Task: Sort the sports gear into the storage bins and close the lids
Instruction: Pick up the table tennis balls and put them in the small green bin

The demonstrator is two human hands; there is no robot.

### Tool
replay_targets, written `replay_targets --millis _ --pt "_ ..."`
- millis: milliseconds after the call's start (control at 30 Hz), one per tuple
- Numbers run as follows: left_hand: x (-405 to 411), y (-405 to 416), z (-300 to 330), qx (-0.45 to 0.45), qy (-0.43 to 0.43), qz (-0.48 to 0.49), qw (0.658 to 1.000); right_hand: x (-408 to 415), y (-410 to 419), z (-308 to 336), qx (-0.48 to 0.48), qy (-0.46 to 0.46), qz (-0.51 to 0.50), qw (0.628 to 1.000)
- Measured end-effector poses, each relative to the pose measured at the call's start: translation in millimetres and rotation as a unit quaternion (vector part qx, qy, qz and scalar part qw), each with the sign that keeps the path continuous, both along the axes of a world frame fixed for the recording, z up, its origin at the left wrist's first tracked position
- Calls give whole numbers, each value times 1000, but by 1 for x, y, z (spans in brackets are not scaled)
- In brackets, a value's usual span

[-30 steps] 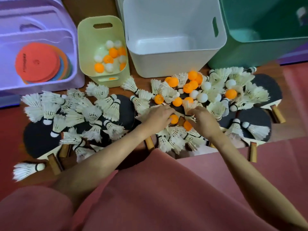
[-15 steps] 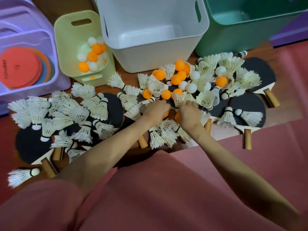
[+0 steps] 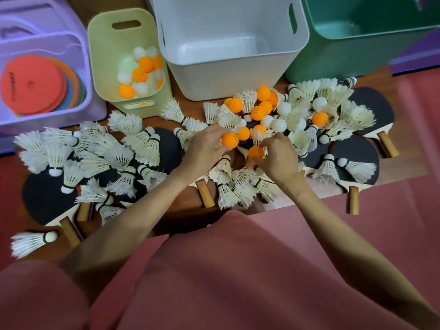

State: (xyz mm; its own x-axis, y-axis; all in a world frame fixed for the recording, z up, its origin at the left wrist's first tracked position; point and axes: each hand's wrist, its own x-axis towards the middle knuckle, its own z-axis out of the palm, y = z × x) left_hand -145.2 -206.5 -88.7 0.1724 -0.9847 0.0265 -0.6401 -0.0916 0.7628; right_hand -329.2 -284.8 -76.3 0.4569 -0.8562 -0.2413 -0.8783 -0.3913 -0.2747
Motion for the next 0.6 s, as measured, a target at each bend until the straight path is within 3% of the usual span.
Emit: replay_targets --millis 100,233,367,600 --pt "28 14 17 -57 10 77 995 21 -2 14 17 -106 9 994" --pt "86 15 42 -126 -40 202 970 73 -4 32 14 -186 63 980" --pt "158 10 49 -96 -56 336 935 146 -8 51 -26 -284 118 951" --pt "213 14 36 10 -113 296 948 235 -12 48 -69 -307 149 938"
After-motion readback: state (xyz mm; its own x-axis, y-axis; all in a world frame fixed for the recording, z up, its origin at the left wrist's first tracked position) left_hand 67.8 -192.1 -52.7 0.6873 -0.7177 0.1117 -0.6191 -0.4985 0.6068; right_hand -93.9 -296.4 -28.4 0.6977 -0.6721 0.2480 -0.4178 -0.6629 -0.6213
